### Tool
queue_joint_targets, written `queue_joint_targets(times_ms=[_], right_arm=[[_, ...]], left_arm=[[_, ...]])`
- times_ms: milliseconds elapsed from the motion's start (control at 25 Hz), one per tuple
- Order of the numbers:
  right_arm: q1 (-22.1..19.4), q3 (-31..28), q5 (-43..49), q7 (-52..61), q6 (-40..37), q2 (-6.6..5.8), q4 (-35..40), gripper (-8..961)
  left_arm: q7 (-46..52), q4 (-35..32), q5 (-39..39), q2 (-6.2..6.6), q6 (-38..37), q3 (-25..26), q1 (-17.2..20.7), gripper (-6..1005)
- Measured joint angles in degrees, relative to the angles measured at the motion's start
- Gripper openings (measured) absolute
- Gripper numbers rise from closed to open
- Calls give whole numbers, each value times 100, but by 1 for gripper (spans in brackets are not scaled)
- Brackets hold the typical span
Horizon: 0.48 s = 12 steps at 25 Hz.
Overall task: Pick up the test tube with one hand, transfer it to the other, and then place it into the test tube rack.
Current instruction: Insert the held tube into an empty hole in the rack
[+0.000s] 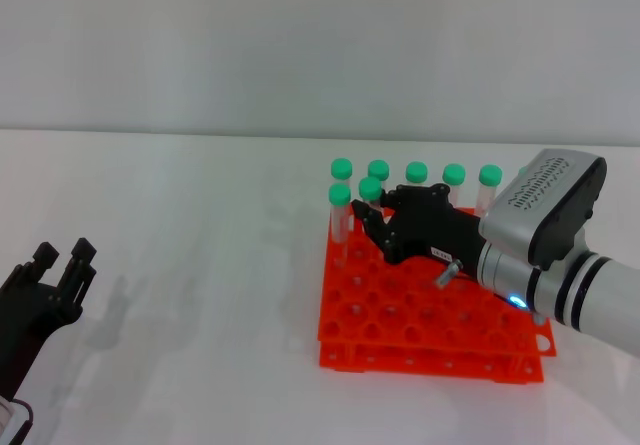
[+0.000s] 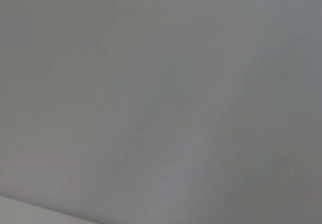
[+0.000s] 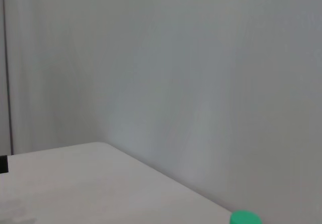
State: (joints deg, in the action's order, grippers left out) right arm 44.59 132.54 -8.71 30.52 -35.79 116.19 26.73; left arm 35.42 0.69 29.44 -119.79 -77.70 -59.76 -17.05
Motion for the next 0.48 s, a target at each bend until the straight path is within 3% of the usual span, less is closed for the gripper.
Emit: queue_joint_targets(times_ms=[480], right_arm=[[15,81,-14,0,107,0,9,201]], left_arm=[[0,3,0,0,-27,0,0,520]])
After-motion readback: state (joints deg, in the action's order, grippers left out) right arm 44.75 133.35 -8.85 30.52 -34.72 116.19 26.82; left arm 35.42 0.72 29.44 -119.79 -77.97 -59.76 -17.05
